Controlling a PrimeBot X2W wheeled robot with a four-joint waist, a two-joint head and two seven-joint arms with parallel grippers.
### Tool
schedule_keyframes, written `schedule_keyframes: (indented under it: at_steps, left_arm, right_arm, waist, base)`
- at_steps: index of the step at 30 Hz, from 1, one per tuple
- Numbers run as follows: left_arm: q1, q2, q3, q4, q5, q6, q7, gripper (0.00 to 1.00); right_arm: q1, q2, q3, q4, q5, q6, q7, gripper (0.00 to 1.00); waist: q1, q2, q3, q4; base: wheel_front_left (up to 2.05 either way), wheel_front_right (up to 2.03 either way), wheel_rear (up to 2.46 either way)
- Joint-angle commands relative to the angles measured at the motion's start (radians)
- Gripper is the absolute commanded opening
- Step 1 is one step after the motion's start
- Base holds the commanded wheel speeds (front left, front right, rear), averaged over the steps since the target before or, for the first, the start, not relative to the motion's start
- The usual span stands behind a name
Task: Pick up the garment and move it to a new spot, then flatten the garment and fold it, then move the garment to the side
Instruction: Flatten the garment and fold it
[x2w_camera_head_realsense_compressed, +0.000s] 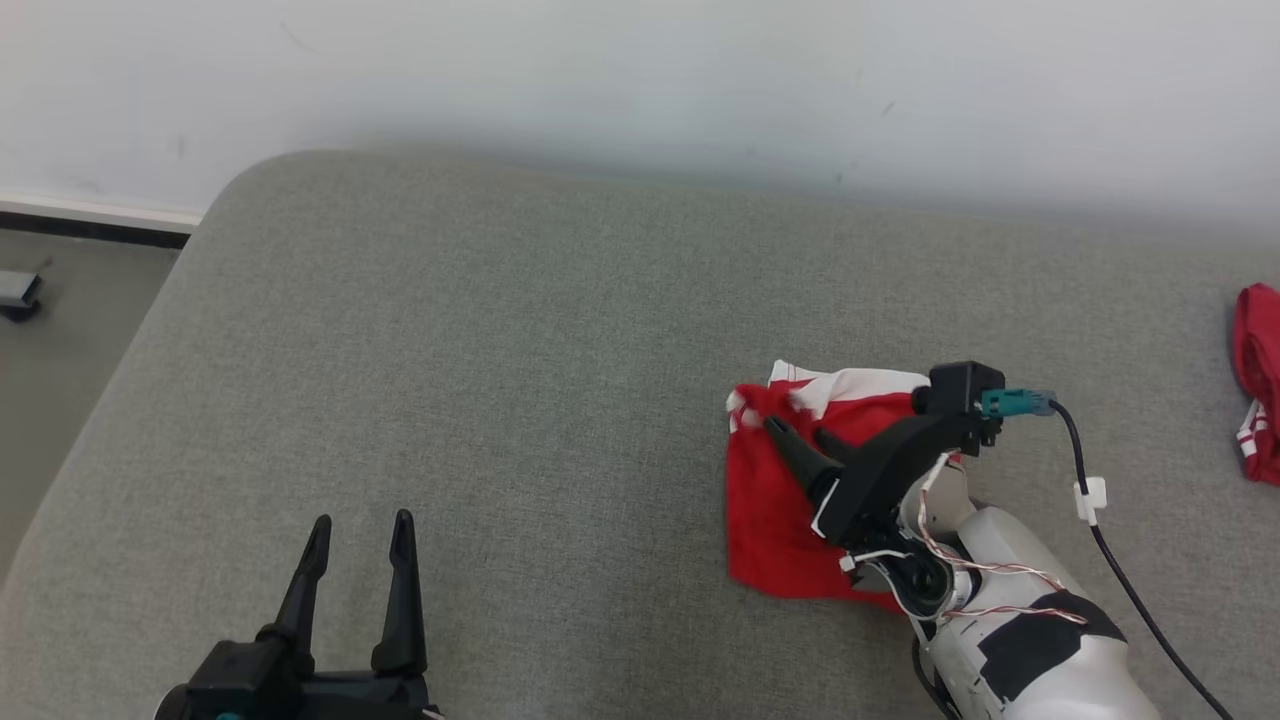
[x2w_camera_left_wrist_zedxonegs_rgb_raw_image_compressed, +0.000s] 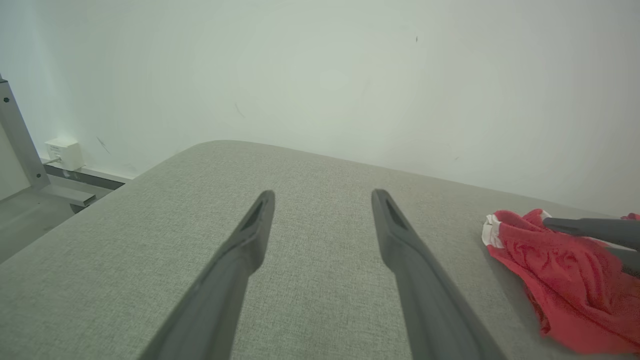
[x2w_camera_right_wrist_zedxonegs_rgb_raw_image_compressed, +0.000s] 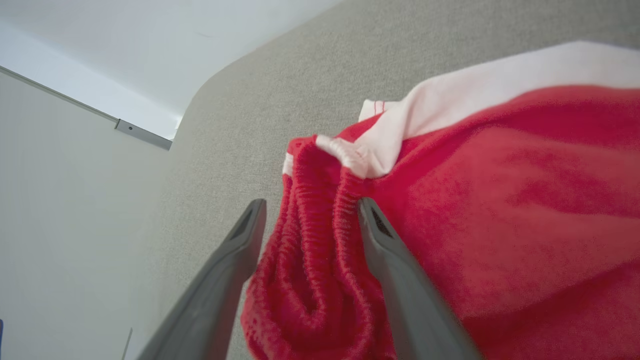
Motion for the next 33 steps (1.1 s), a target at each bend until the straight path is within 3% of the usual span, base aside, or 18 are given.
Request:
schedule_keyframes:
  at_steps: [1, 8, 14, 19, 33]
  left_arm:
    - [0.005, -0.001, 0.002, 0.002, -0.004, 0.001, -0.003, 1.0]
    - [0.035, -0.001, 0.029, -0.008, 0.018, -0.002, -0.003, 1.0]
    - [0.061, -0.002, 0.06, -0.023, 0.041, -0.012, -0.003, 1.0]
    - [0.076, -0.001, 0.094, -0.038, 0.062, -0.015, -0.003, 1.0]
    - [0.105, -0.001, 0.143, -0.062, 0.086, -0.019, -0.003, 1.0]
  right_arm:
    - [-0.011, 0.0, 0.006, -0.009, -0.016, 0.0, -0.011, 1.0]
    - [0.063, -0.073, 0.045, -0.164, -0.081, 0.0, -0.119, 1.0]
    - [0.157, -0.154, 0.014, -0.32, -0.116, 0.0, -0.217, 1.0]
    - [0.244, -0.181, -0.028, -0.425, -0.154, 0.0, -0.286, 1.0]
    - [0.482, -0.146, -0.15, -0.648, -0.27, 0.0, -0.388, 1.0]
  waist:
    - [-0.0001, -0.0001, -0.008, -0.007]
    - [-0.0001, -0.0001, -0.045, -0.05]
    - [-0.0001, -0.0001, -0.063, -0.103]
    - [-0.0001, -0.0001, -0.072, -0.152]
    - [-0.0001, -0.0001, -0.099, -0.241]
  base:
    - [0.0, 0.0, 0.0]
    - [0.0, 0.0, 0.0]
    - [0.0, 0.0, 0.0]
    - [0.0, 0.0, 0.0]
    - [0.0, 0.0, 0.0]
